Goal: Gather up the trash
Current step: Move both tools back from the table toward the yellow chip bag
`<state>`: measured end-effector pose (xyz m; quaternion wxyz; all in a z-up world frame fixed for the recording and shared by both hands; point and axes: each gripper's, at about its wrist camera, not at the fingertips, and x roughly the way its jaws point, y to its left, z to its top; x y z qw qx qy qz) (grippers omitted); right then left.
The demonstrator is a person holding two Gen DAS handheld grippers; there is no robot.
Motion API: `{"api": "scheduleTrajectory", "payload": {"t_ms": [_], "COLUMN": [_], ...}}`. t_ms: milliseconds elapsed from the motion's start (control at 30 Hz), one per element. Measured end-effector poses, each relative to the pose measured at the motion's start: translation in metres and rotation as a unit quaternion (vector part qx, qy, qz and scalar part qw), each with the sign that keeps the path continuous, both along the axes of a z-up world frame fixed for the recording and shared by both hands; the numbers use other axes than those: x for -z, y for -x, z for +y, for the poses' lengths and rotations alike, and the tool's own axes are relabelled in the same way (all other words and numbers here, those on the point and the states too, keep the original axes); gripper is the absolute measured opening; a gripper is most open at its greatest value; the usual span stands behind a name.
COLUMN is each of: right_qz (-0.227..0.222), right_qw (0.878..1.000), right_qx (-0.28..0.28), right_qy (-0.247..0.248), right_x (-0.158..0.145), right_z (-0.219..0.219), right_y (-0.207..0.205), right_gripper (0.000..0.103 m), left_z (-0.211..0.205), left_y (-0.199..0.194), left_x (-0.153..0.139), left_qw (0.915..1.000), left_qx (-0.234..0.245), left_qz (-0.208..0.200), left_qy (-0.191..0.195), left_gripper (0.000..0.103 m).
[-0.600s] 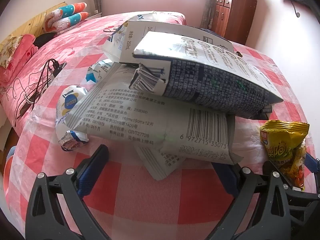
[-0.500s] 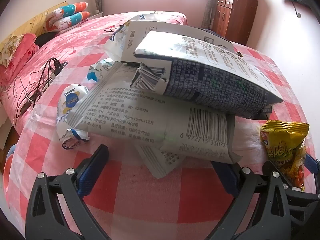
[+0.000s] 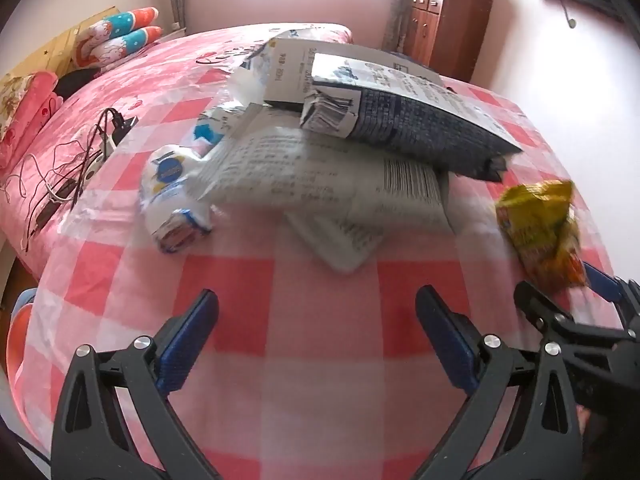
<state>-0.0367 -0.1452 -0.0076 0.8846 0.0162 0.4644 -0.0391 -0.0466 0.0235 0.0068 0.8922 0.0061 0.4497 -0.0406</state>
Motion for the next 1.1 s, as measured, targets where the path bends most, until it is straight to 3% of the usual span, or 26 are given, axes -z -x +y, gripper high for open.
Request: {"api": "scheduleTrajectory", "payload": {"t_ms": [100, 333, 833, 1100], "right_qz": [-0.004, -0.075, -0.193, -0.227], "right_qw": [1.000, 0.997, 0.981, 0.973], "right_qx": [-0.003, -0.023, 0.013, 0.021], "right_qy": [-0.004, 0.005, 0.009, 0.016], "right_x": [-0.003, -0.034, -0.114, -0.140], "right_z": [0.005, 0.025, 0.051, 0.060], "right_y": [0.010, 0.055, 0.123, 0.143], "right_gripper": [0.099, 0.099, 0.099, 0.099], "left_z": [0.009, 0.023, 0.075, 0.093], "left_y": [0.017, 0.047, 0.098, 0.112], "left_x": [-0.007, -0.032, -0.087, -0.102], "left_qw": [0.9998, 0.9980, 0.9914, 0.9880], "left_qx": [0.013, 0.026, 0.006, -0.011], "left_qz": [-0.014, -0.053, -0.130, -0.152], "left_qy": [-0.006, -0.021, 0.015, 0.027], "left_gripper": [0.099, 0.099, 0.099, 0.099]}}
